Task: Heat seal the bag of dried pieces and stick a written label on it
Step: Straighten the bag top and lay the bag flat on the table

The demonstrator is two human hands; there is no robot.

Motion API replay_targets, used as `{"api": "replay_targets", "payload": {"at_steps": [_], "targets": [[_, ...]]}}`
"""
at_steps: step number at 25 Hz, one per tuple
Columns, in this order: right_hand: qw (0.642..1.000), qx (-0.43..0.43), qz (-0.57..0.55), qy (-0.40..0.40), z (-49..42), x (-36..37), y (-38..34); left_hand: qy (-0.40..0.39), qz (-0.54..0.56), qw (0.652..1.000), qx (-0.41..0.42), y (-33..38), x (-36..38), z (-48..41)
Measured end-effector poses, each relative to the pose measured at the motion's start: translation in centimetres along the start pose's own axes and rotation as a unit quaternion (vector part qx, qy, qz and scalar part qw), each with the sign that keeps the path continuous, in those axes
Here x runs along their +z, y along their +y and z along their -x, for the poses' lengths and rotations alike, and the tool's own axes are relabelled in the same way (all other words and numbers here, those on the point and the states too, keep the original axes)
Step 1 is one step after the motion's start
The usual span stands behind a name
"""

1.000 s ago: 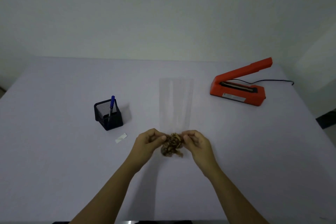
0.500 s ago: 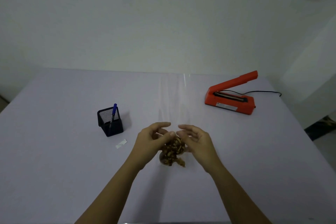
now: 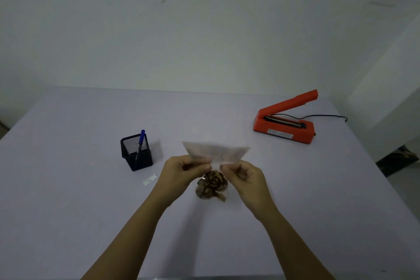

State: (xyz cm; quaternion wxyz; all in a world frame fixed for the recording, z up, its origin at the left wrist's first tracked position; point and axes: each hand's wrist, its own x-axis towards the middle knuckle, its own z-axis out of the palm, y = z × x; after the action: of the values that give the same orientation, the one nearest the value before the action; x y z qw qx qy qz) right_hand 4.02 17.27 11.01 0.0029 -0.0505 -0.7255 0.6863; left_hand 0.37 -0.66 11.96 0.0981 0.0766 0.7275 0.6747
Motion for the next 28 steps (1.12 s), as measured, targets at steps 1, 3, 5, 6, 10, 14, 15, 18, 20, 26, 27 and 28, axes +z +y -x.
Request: {"api": "replay_targets", "payload": {"at_steps": [1, 3, 5, 6, 10, 14, 15, 18, 20, 26, 27, 28], "targets": [[1.0, -0.002, -0.004, 0.001, 0.0, 0.0, -0.2, 0.003, 0.011, 1.0, 0.005, 0.2, -0.1, 0.0], [1.0, -0.005, -0.017, -0.008, 0.1, 0.0, -0.6, -0.001, 0.003, 1.0, 0.022, 0.6, -0.4, -0.1], [0.999, 0.001, -0.027, -0.019, 0.2, 0.0, -1.0, 0.001, -0.043, 0.998, 0.045, 0.6, -0.6, -0.1], [1.0, 0.0, -0.023, -0.02, 0.2, 0.0, -1.1, 0.004, -0.068, 0.996, 0.057, 0.7, -0.6, 0.0], [1.0, -0.016, 0.007, -0.009, 0.2, 0.0, -1.5, 0.003, -0.066, 0.995, 0.069, 1.0, -0.2, 0.4], [1.0, -0.004, 0.0, -0.014, 0.4, -0.1, -2.0, -0.021, -0.003, 0.999, 0.025, 1.3, -0.7, 0.5], [1.0, -0.001, -0.003, -0.018, 0.4, -0.1, -2.2, -0.021, 0.008, 1.0, 0.018, 1.4, -0.8, 0.6], [0.999, 0.002, -0.011, -0.036, 0.3, -0.1, -2.8, -0.019, 0.03, 0.999, 0.003, 1.7, -0.8, 0.6], [0.999, 0.004, -0.011, -0.038, 0.3, 0.0, -3.1, -0.022, 0.035, 0.999, -0.009, 1.8, -0.7, 0.5], [0.999, 0.015, -0.003, -0.043, 0.3, -0.3, -3.1, -0.038, 0.011, 0.999, -0.017, 2.3, -0.1, 0.7], [0.999, 0.017, -0.003, -0.046, 0.4, -0.3, -3.1, -0.038, 0.004, 0.999, -0.019, 2.4, -0.1, 0.7], [0.999, 0.021, -0.004, -0.047, 0.5, -0.3, -3.0, -0.037, -0.005, 0.999, -0.02, 2.4, -0.1, 0.7]]}}
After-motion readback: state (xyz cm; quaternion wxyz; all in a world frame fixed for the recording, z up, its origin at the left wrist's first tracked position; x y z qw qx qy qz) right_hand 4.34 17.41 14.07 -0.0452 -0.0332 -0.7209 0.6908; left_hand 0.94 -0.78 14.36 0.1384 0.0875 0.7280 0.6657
